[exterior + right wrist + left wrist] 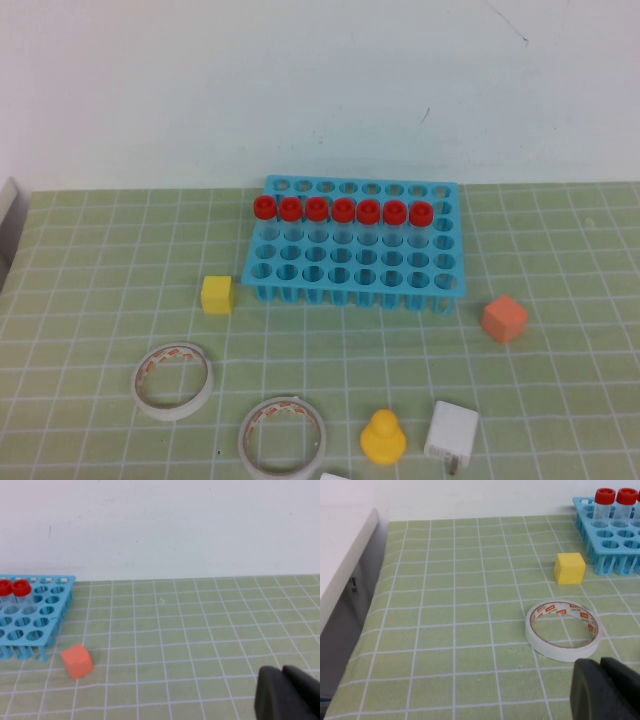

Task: Place the test tubes

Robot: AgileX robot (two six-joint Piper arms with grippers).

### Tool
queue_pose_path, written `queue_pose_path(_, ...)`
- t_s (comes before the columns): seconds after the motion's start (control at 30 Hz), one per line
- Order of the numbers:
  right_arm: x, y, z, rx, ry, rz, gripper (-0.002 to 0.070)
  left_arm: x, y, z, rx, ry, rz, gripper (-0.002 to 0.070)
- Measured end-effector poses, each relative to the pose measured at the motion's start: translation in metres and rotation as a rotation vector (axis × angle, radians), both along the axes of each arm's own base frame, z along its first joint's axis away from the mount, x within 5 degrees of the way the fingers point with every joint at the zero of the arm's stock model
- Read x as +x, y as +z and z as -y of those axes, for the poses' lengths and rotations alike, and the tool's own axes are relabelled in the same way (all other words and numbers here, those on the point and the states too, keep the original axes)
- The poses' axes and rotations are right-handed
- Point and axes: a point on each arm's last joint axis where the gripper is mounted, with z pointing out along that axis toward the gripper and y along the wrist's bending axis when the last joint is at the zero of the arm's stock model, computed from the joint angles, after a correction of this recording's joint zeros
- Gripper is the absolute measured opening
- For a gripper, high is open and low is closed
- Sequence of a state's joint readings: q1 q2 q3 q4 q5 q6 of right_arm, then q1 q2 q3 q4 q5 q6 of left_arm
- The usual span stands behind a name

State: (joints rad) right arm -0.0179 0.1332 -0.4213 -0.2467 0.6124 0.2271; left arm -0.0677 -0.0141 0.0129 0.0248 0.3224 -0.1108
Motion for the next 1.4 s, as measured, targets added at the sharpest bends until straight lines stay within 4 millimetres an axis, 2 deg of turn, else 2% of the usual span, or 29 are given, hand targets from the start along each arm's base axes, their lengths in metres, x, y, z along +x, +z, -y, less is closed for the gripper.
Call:
queue_pose_path(0.23,0.009,-0.018,-0.002,-0.054,0.043,0.007,-0.0001,0.000,0.000,0.000,-0.002,0.001,0.000,-0.0001)
queue_pose_path(0.37,0.009,-0.044,-0.005,-0.069,0.081,0.038,-0.0001,0.000,0.000,0.000,-0.002,0.001,0.000,-0.0001)
queue_pose_path(0.57,0.015,-0.097,-0.010,-0.080,0.136,0.036,-0.0001,0.000,0.000,0.000,0.000,0.000,0.000,-0.0001)
queue_pose_path(0.63,0.017,-0.107,-0.010,-0.095,0.147,0.031,-0.0001,0.000,0.000,0.000,0.001,0.000,0.000,-0.0001)
queue_pose_path(1.03,0.015,-0.114,-0.011,-0.158,0.175,-0.058,-0.0001,0.000,0.000,0.000,0.003,0.001,0.000,-0.0001)
queue_pose_path(1.4,0.015,-0.115,-0.010,-0.072,0.142,-0.054,-0.0001,0.000,0.000,0.000,0.003,0.001,0.000,-0.0001)
